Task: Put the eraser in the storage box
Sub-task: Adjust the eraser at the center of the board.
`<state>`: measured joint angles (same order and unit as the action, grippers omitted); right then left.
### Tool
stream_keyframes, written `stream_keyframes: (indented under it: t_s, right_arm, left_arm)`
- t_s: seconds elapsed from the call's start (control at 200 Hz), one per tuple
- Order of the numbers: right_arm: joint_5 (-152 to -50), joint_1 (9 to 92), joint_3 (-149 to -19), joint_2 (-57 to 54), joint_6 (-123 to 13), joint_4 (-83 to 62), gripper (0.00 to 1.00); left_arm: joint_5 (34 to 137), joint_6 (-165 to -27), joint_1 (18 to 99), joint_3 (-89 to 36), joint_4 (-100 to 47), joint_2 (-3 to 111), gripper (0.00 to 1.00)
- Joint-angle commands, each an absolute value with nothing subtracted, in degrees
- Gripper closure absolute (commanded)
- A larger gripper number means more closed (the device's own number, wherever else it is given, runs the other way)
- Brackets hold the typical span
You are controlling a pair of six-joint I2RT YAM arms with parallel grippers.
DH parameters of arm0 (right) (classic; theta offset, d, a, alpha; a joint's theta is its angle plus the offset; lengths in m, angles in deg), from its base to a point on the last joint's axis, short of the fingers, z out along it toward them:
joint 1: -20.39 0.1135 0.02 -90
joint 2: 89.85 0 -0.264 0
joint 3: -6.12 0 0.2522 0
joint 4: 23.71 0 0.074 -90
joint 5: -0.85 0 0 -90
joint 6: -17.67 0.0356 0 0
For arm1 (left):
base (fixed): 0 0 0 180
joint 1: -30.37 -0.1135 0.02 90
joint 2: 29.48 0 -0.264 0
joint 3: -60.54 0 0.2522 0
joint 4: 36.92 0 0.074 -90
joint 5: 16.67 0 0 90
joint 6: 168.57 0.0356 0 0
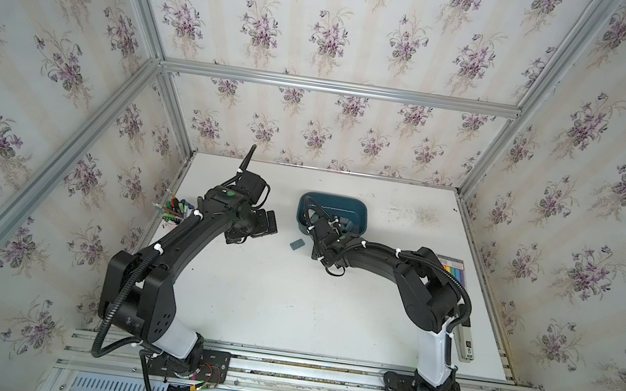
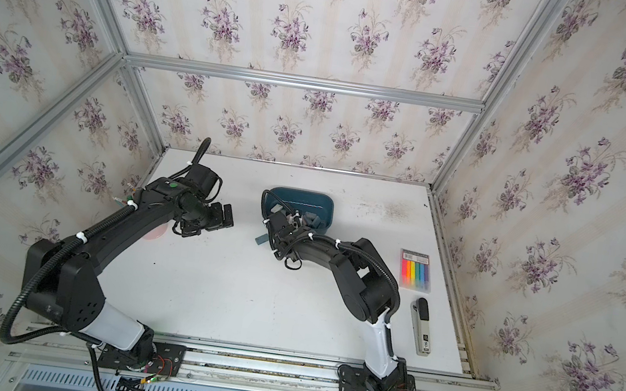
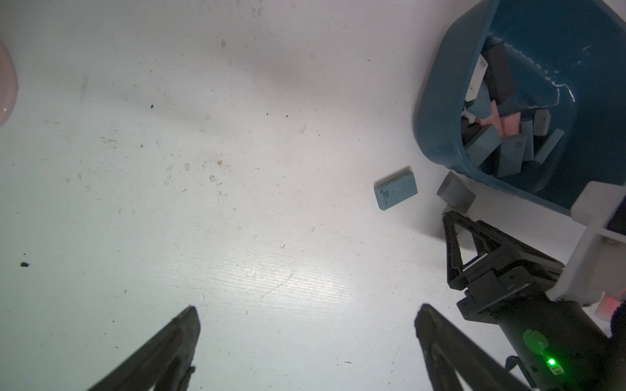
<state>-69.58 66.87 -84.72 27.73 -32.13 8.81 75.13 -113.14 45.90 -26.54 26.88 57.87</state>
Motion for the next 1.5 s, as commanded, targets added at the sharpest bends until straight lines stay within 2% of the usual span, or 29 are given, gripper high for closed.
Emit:
stream_keyframes:
  t_s: [0.0, 0.48, 1.009, 1.494]
  right_arm:
    - [-71.2, 66.8, -84.4, 26.7, -32.9, 5.9, 0.37]
    - [-71.0, 65.7, -84.6, 27.6, -38.6, 1.7, 0.33]
    - [-79.2, 64.6, -83.3, 29.8, -43.2, -4.2, 0.34]
    - [-83.5, 69.6, -77.0, 26.3, -41.0, -6.1, 0.34]
  left_arm:
    - [75.6, -112.9, 45.8, -26.5, 26.3, 58.0, 0.01]
    - [75.8, -112.9, 45.6, -26.3, 26.0, 57.7, 0.01]
    - [76.1, -113.1, 45.4, -26.2, 26.0, 57.8, 0.01]
    - [76.6, -113.2, 45.1, -26.2, 25.8, 57.9, 0.01]
